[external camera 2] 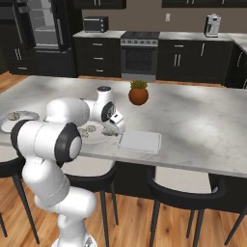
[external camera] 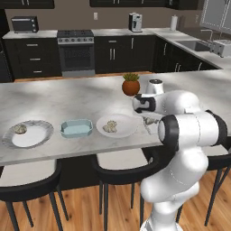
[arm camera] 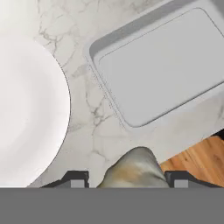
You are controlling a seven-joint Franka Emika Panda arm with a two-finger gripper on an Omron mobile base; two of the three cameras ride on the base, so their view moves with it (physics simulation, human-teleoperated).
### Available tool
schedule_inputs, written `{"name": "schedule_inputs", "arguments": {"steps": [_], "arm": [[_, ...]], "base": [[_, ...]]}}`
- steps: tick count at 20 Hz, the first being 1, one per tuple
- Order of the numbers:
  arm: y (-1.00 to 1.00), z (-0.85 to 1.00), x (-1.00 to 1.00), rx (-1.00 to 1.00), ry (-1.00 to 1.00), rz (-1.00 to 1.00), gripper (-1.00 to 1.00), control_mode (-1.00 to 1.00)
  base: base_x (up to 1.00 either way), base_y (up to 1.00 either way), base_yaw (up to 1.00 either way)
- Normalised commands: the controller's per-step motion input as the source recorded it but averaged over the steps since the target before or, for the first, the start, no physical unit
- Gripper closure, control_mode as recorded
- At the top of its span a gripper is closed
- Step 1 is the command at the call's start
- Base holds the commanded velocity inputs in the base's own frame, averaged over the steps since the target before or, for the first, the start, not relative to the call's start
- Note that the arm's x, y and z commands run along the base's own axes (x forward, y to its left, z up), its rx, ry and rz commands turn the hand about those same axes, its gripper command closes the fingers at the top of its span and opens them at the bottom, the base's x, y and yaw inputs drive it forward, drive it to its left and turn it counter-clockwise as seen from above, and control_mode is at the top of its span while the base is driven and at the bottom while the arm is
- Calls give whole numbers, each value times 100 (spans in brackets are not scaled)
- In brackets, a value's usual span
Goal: Place two dumplings into each of the tupperware containers and then place the containers in the fridge.
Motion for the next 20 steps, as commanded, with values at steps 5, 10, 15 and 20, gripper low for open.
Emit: {"name": "schedule_inputs", "arguments": {"steps": [5, 10, 15, 20], "arm": [[-98, 31, 3, -1, 0, -32, 100, -100], [-78, 53, 35, 0, 0, -27, 100, -100], [-55, -22, 35, 0, 0, -15, 100, -100], [-36, -71, 39, 0, 0, -6, 100, -100]], "base": [[0, 0, 0], [0, 0, 0], [0, 0, 0], [0, 0, 0]]}}
